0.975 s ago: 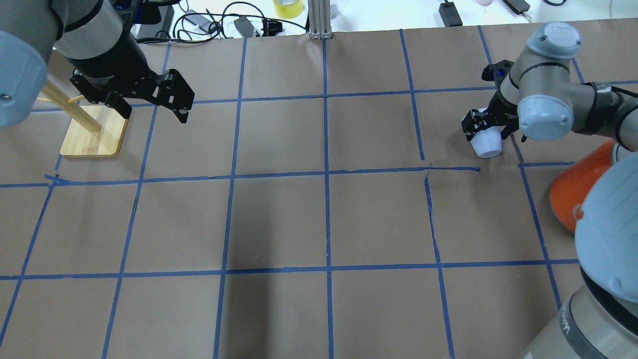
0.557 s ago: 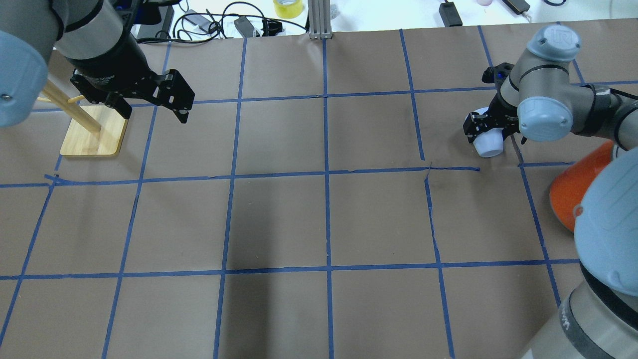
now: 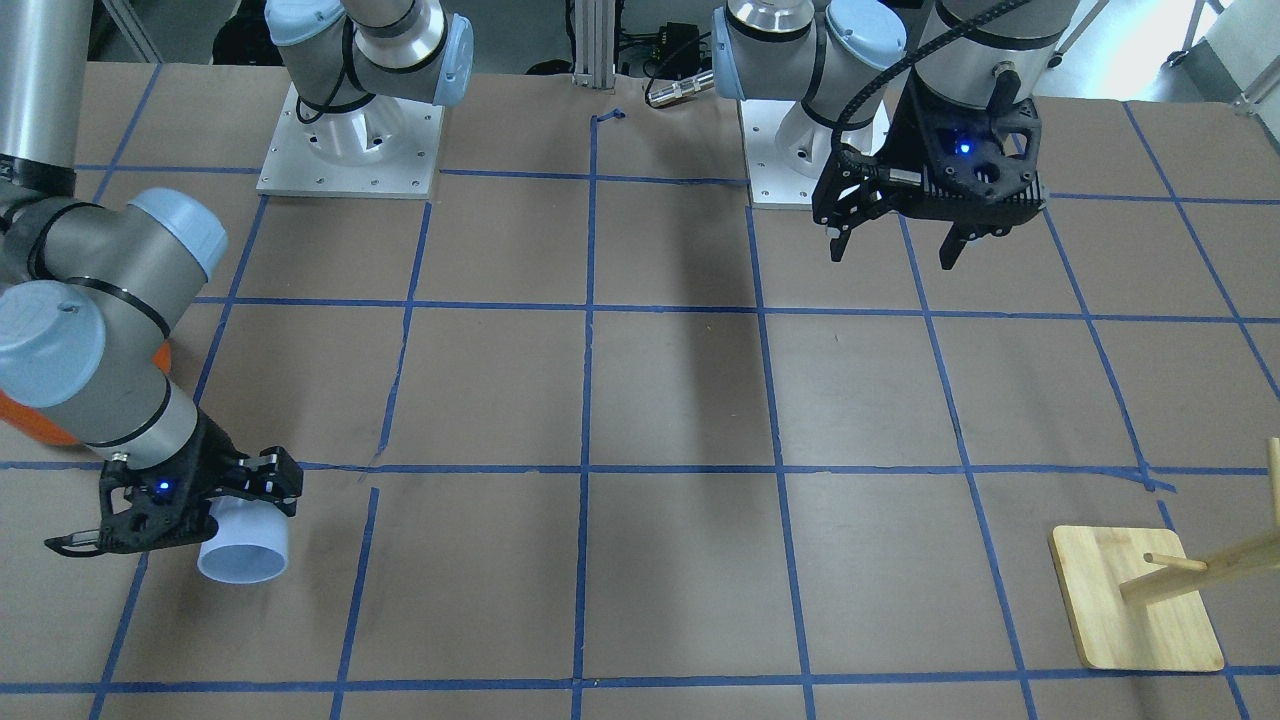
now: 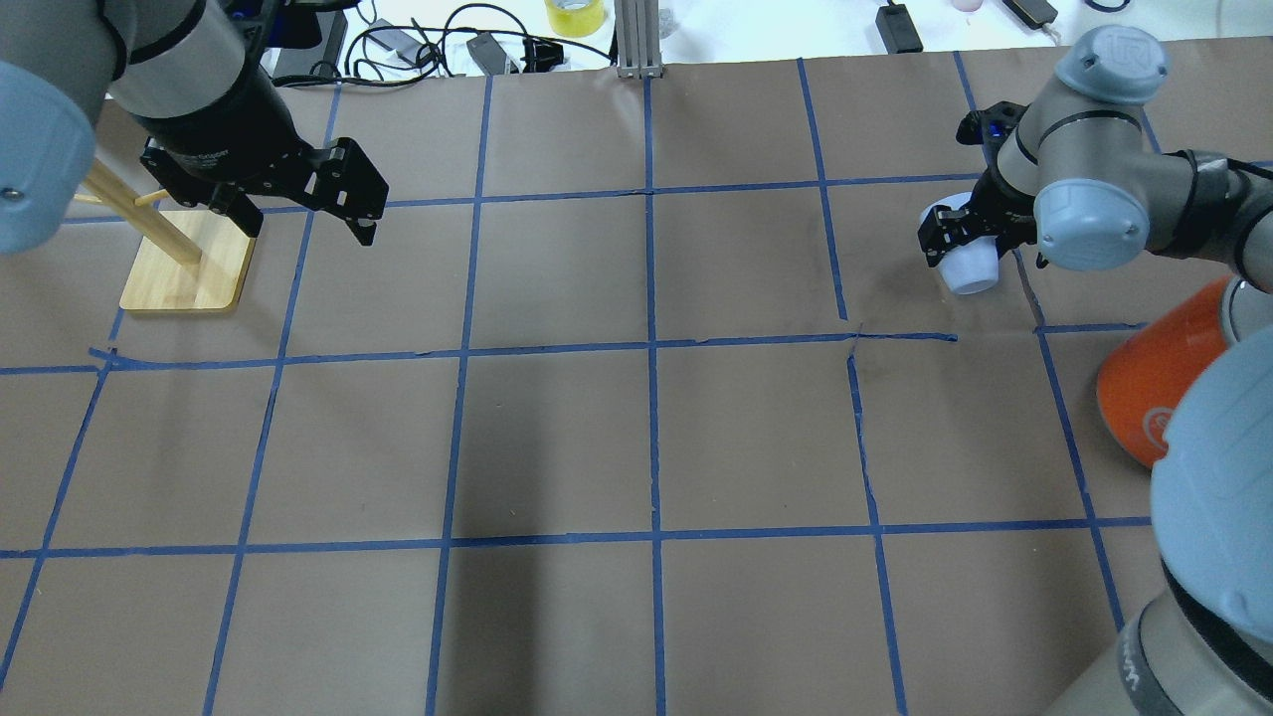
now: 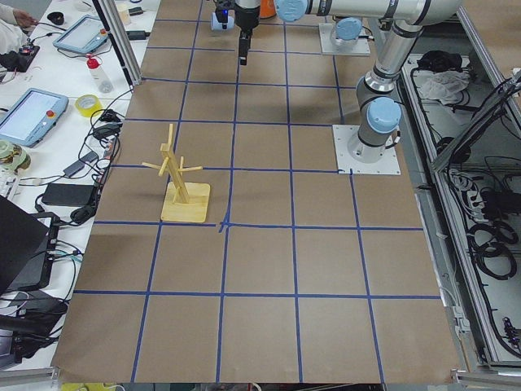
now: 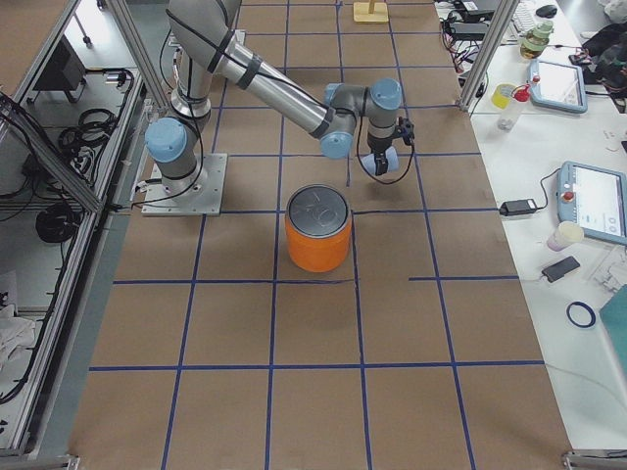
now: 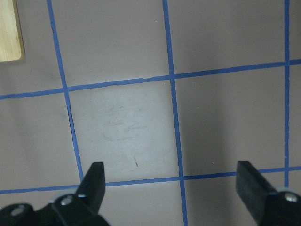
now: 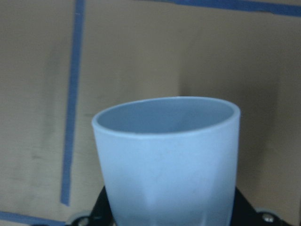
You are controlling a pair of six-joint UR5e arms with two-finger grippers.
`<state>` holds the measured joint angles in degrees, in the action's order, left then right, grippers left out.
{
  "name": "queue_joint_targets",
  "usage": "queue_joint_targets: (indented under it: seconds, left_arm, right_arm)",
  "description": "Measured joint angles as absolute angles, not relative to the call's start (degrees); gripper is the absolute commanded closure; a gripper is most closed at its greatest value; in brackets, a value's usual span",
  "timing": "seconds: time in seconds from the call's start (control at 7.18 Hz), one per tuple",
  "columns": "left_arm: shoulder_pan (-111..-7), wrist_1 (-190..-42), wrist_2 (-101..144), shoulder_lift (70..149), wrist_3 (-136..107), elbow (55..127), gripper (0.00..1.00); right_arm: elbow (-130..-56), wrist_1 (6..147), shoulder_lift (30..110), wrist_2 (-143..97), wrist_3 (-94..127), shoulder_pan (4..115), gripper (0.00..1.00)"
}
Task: Flip cup
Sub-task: 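Carry the cup with the right gripper toward the table centre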
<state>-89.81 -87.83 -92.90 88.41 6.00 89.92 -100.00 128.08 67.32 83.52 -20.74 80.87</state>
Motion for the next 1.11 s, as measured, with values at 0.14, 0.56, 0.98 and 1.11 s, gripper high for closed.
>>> queue_joint_targets:
  seconds: [0.14, 0.56, 0.98, 1.11]
  left_arm:
    - [-89.75, -87.79, -92.92, 88.44, 6.03, 89.92, 0.0]
    - [-89.59, -87.66, -93.19, 88.53, 6.24, 89.99, 0.0]
    - [-89.45, -87.63, -93.33, 88.59, 6.75, 90.06, 0.0]
    - [-89.3, -87.63, -93.41, 88.59, 6.93, 90.07, 0.0]
  right_arm:
    - [-99.78, 128.22, 68.13, 83.14, -20.84, 85.99, 0.41]
    - [-95.49, 128.89, 66.42, 84.78, -21.81, 101.32, 0.41]
    - [-91.45, 130.3, 61.9, 84.93, -35.15, 109.53, 0.39]
    - [-91.32, 133.37, 59.75, 84.98, -40.9, 111.36, 0.39]
